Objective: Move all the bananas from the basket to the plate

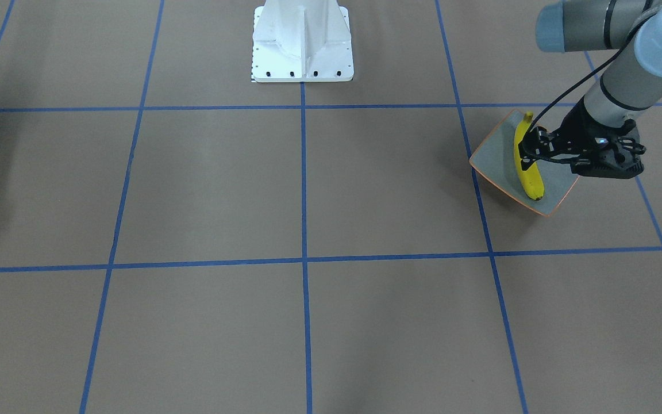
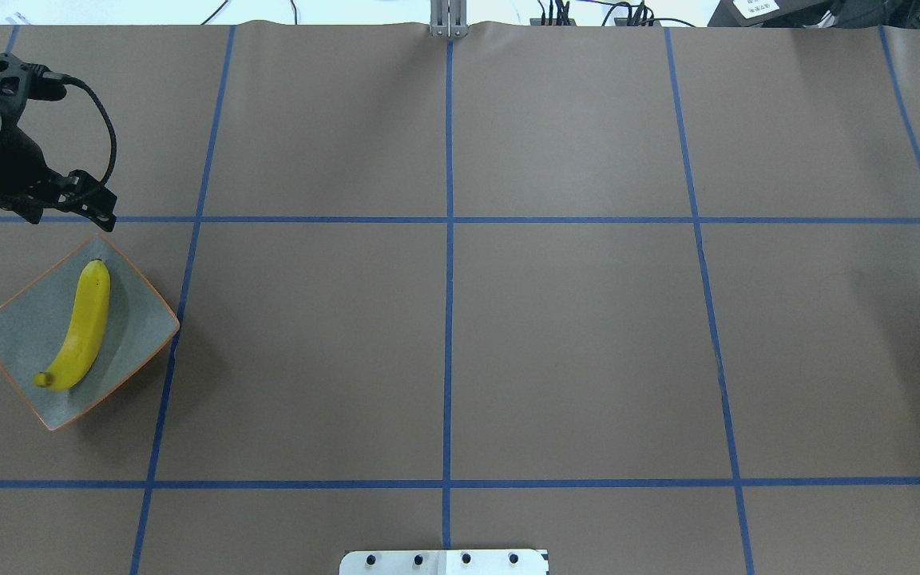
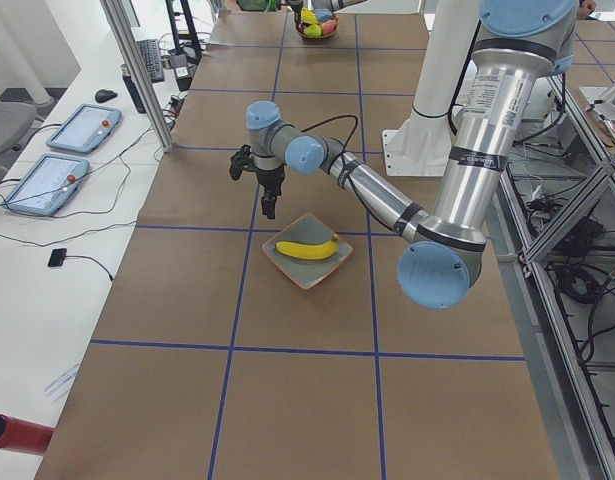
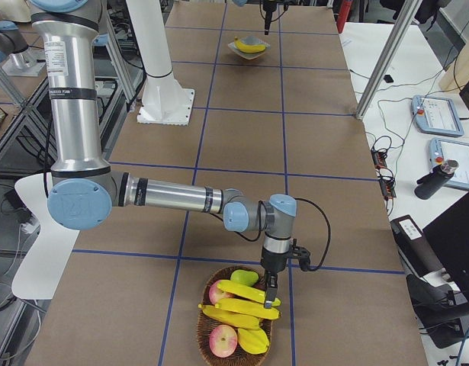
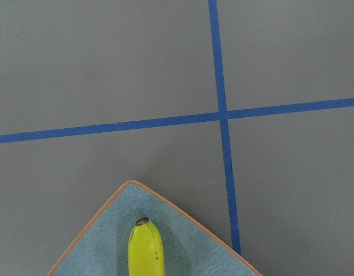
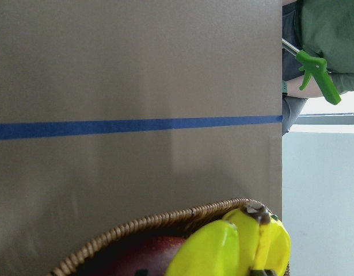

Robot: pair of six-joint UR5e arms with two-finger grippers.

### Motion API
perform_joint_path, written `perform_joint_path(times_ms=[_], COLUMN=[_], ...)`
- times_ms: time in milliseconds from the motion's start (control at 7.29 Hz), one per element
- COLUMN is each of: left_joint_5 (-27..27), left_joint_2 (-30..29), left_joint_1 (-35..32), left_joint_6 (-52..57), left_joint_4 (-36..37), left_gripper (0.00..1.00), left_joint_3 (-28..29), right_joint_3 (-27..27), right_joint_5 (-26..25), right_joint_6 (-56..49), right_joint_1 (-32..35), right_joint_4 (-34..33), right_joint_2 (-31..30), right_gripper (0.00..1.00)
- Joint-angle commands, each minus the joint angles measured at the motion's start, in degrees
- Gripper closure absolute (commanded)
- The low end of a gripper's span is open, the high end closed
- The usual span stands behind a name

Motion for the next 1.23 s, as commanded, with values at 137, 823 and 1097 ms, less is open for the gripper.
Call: perform_joint_path(times_ms=[137, 823, 1097], left_joint_5=[0.0, 0.1, 0.0], left_joint_2=[-0.1, -0.6, -0.7], left_joint_1=[0.1, 0.2, 0.2], left_joint_6=[0.0, -1.3, -1.6], left_joint_4=[0.0, -0.1, -0.1], left_gripper=[0.0, 0.0, 0.0], left_joint_3=[0.0, 0.0, 0.1], right_joint_3=[0.1, 2.7, 8.8], right_joint_5=[-0.1, 0.6, 0.2], right_joint_6=[0.0, -0.3, -3.9], right_joint_1=[0.0, 0.2, 1.0], right_joint_4=[0.1, -5.9, -14.6], right_joint_2=[-0.2, 2.8, 3.0], right_gripper=[0.85, 1.0, 1.0])
